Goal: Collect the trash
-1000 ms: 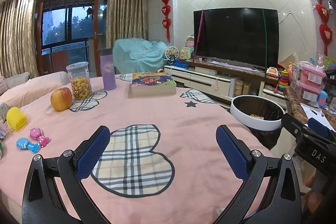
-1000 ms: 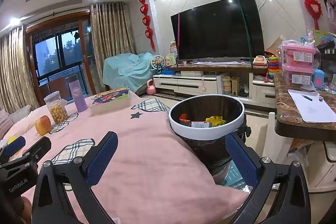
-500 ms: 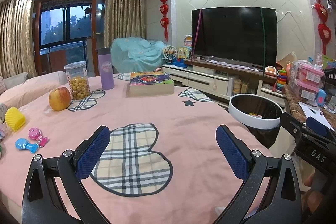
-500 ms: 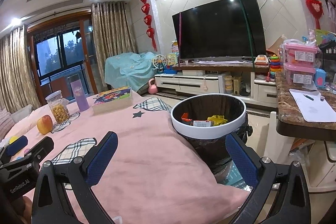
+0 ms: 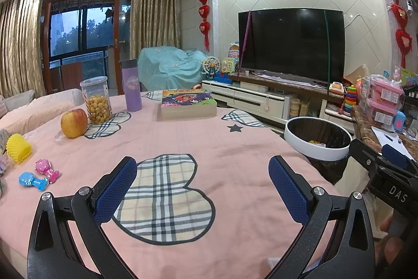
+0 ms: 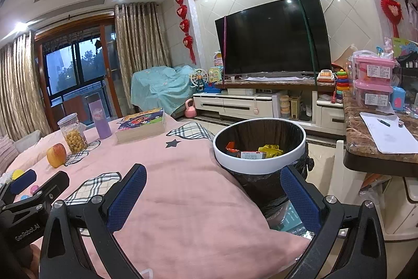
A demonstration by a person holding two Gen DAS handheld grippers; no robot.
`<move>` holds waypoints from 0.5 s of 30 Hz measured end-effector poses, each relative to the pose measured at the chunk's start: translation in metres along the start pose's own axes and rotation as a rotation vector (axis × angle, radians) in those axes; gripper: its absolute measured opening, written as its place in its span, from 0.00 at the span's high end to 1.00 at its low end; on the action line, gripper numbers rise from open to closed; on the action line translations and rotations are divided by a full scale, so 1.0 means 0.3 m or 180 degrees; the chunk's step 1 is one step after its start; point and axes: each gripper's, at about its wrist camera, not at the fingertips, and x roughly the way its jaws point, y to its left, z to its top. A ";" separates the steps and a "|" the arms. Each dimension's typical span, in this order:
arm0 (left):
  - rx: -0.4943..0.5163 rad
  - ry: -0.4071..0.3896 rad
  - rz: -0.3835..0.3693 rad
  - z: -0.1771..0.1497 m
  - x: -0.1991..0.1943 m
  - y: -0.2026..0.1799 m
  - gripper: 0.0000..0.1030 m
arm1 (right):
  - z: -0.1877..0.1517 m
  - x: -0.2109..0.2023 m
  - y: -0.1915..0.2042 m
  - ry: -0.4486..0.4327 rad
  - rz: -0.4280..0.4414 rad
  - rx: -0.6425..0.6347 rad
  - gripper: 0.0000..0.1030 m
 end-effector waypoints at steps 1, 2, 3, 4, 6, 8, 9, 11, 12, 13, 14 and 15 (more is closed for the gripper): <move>0.0000 0.0001 0.0000 0.000 0.000 0.000 0.00 | 0.000 0.000 0.000 0.0000 -0.0001 0.0000 0.00; -0.0001 0.0001 -0.0001 0.000 -0.001 0.000 0.00 | 0.000 0.000 0.001 -0.0001 -0.0002 -0.0001 0.00; -0.0002 0.0002 -0.0001 0.000 -0.001 0.000 0.00 | 0.000 -0.001 0.001 -0.0004 -0.0002 -0.0002 0.00; -0.0002 0.0001 0.0002 0.000 -0.001 -0.001 0.00 | 0.000 -0.003 0.002 -0.0009 0.0000 -0.0003 0.00; -0.0003 0.0004 -0.0005 0.000 0.000 0.000 0.00 | 0.001 -0.005 0.003 -0.0016 0.0008 -0.0005 0.00; -0.0001 0.0011 -0.0006 0.000 0.001 0.001 0.00 | 0.001 -0.008 0.009 -0.0018 0.0015 -0.0010 0.00; 0.0001 0.0014 -0.0006 -0.001 0.002 0.001 0.00 | 0.002 -0.009 0.010 -0.0016 0.0019 -0.0011 0.00; 0.0001 0.0022 -0.0008 -0.001 0.005 0.002 0.00 | 0.002 -0.010 0.011 -0.0012 0.0028 -0.0006 0.00; 0.0002 0.0023 -0.0008 -0.002 0.007 0.002 0.00 | 0.003 -0.011 0.012 -0.0011 0.0032 -0.0003 0.00; 0.0005 0.0026 -0.0009 -0.002 0.008 0.001 0.00 | 0.003 -0.012 0.013 -0.0012 0.0037 -0.0002 0.00; 0.0005 0.0030 -0.0012 -0.002 0.009 0.002 0.00 | 0.004 -0.013 0.014 -0.0012 0.0041 -0.0001 0.00; 0.0005 0.0034 -0.0014 -0.003 0.010 0.002 0.00 | 0.005 -0.015 0.015 -0.0013 0.0043 -0.0001 0.00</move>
